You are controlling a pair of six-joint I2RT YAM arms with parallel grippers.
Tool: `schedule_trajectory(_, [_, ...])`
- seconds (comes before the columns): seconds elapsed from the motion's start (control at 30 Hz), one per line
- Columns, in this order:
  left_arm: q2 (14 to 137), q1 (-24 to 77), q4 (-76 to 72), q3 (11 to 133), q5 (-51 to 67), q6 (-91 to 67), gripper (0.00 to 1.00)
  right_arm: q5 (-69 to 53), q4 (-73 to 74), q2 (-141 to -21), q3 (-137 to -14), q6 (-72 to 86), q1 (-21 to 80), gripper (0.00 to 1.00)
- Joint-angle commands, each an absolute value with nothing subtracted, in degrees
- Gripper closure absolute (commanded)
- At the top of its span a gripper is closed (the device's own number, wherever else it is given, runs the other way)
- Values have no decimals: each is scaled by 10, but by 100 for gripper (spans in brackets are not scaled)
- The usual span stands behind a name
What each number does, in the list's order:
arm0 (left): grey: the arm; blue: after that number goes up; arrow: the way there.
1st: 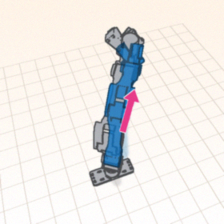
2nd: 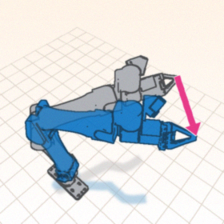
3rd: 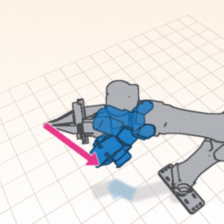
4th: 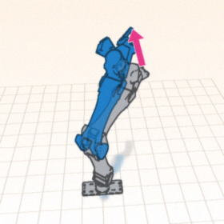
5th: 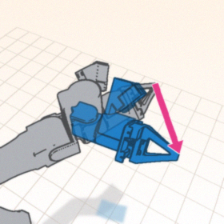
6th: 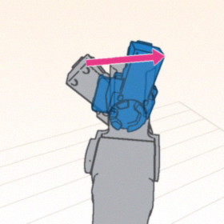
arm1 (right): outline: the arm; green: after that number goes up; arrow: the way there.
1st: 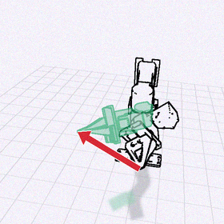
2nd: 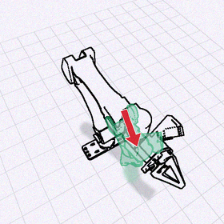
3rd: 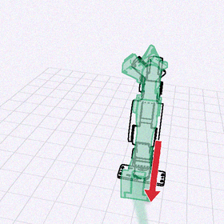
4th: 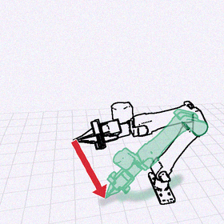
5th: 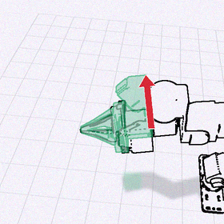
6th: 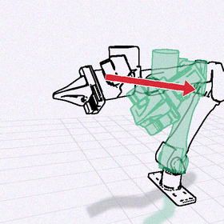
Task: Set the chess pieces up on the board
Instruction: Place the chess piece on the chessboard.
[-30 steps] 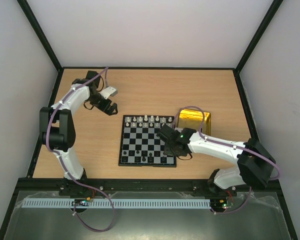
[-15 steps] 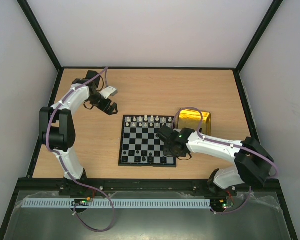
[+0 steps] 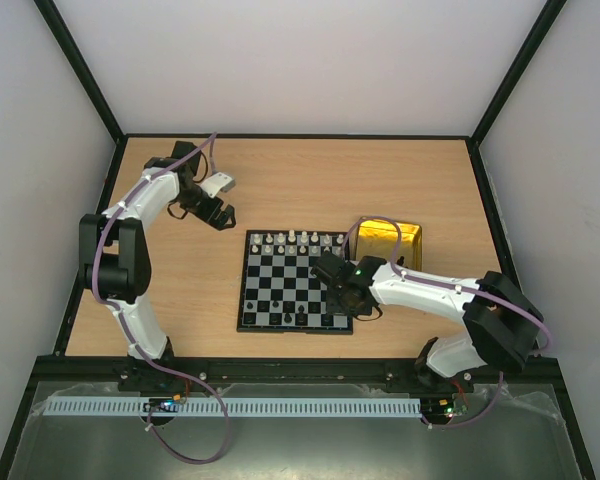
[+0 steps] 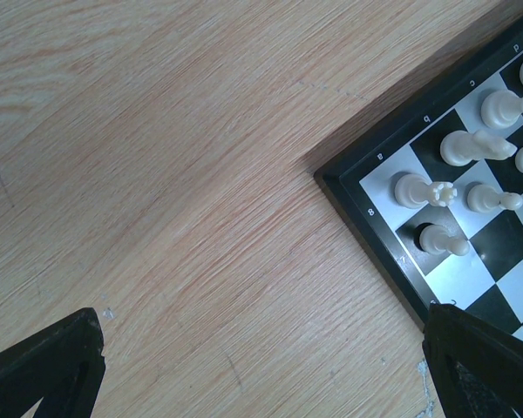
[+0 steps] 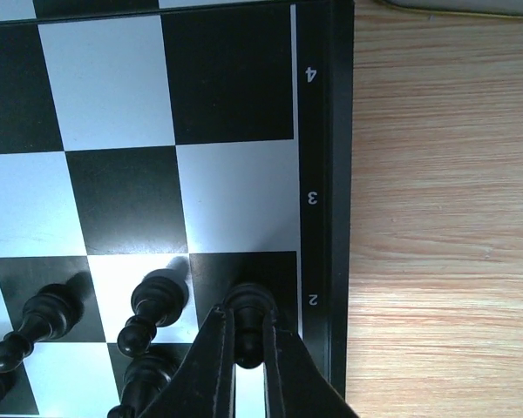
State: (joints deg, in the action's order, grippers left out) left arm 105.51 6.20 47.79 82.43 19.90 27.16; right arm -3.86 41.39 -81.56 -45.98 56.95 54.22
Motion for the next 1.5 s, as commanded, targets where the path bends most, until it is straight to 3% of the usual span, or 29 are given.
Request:
schedule_trajectory(0.0, [1052,63,481,822,204,269,1,-31,413,-821,-452,565,540,90])
schedule_trajectory(0.17, [1052,63,480,822,204,268,1,-29,412,-820,-452,566,540,82])
schedule_trajectory(0.97, [1053,63,479,822,206,267,1,-5,439,-835,-504,537,514,80])
schedule_trajectory(1.47, [1050,63,481,821,202,266,1,46,525,-817,-630,456,365,80])
